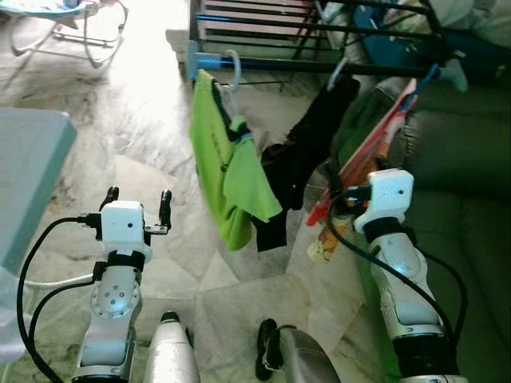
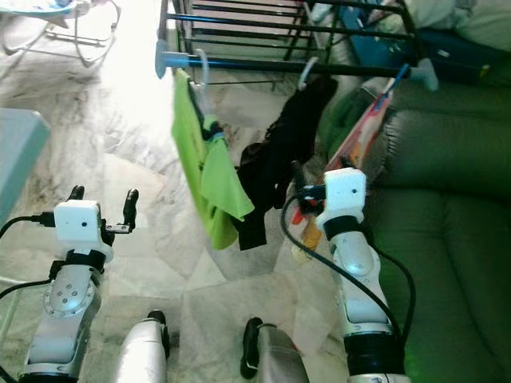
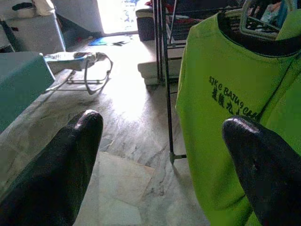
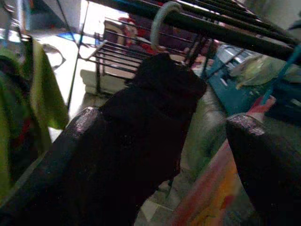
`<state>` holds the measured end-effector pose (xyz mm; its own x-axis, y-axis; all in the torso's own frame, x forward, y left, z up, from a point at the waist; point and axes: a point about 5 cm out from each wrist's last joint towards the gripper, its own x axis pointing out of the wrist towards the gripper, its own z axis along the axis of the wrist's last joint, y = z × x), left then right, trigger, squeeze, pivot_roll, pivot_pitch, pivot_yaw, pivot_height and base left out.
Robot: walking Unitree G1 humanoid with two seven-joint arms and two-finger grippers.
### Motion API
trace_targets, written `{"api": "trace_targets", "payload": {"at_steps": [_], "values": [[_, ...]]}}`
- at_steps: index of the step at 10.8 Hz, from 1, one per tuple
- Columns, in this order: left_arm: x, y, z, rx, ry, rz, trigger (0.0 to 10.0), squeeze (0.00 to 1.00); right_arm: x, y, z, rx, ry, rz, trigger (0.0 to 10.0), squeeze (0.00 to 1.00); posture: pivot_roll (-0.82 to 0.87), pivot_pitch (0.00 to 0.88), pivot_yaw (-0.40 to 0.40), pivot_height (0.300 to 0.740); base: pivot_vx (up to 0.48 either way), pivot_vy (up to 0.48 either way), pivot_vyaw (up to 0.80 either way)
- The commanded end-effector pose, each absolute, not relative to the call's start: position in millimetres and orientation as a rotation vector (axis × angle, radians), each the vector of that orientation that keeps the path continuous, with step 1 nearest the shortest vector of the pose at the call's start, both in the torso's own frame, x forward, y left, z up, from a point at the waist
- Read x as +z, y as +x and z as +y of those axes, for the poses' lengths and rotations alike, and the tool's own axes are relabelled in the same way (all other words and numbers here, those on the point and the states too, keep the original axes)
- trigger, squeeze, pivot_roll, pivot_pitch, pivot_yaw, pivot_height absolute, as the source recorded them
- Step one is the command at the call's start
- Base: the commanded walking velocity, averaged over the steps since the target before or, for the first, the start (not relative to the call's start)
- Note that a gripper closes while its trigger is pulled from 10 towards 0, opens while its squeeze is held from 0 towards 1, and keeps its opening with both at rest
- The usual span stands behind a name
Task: Hang hanger
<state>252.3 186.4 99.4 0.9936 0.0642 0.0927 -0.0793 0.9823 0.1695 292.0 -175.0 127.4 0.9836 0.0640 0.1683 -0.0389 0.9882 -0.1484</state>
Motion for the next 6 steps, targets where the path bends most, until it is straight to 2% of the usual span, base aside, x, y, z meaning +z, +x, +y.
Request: {"api": "trace_targets", "payload": {"at_steps": [1,4,6], "values": [[96,253,187,0.083,0.163,-0.066,10.0,0.0,122,292,-186,-0.006,-0.141,-0.138,10.0,0.0,0.1,0.207,-0.093,0.74,0.0,0.0,0.0],[97,256,190,0.085,0.185,-0.064,10.0,0.0,116,298,-182,0.019,-0.121,-0.092,10.0,0.0,0.1,0.218,-0.096,0.74,0.0,0.0,0.0],[98,258,192,0.091,0.204,-0.061,10.0,0.0,127,321,-184,0.061,-0.132,-0.092,10.0,0.0,0.1,0.241,-0.092,0.74,0.0,0.0,0.0]]}}
